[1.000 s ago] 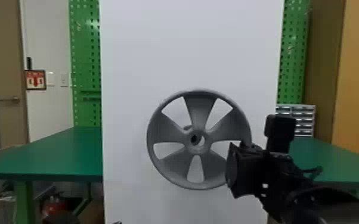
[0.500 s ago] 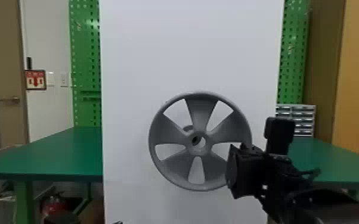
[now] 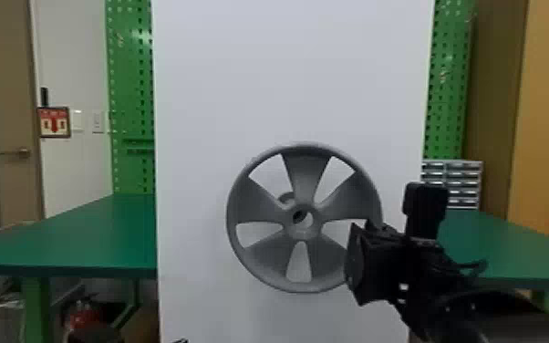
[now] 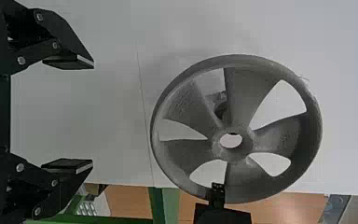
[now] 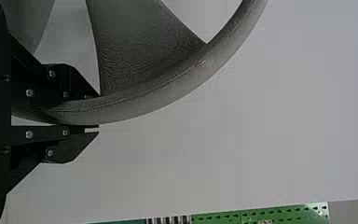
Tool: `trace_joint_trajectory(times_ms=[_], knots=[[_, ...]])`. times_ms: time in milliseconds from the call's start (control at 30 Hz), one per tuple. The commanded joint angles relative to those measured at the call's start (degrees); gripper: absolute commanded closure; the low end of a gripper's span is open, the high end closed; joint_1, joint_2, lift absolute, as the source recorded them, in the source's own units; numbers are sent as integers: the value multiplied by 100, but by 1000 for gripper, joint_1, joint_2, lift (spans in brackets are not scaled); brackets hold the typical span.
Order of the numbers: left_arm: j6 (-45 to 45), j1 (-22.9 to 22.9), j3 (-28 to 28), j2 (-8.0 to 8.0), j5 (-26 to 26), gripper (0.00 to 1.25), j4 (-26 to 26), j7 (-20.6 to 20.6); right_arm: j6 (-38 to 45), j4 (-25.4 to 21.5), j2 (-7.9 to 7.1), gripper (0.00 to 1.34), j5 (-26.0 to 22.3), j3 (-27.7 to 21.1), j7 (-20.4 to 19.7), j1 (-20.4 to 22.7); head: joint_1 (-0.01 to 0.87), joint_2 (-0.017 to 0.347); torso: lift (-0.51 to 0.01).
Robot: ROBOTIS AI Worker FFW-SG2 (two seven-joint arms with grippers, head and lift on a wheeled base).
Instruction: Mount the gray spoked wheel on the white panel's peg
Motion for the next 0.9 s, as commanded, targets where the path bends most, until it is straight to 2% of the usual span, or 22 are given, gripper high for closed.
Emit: trace_joint_trajectory(times_ms=[0,100,867], knots=[[0,1,0,0,-1,495,0,-8,-37,101,6,1243,0,7,78,-42,123,-8,-403],[0,1,0,0,-1,495,0,-8,-90,162,6,1243,0,-20,183,-51,123,-8,-403],[9,-17,-9,0,-28,495,0,-8,-275,514,41,1243,-44,103,280,-280,123,-8,-403]])
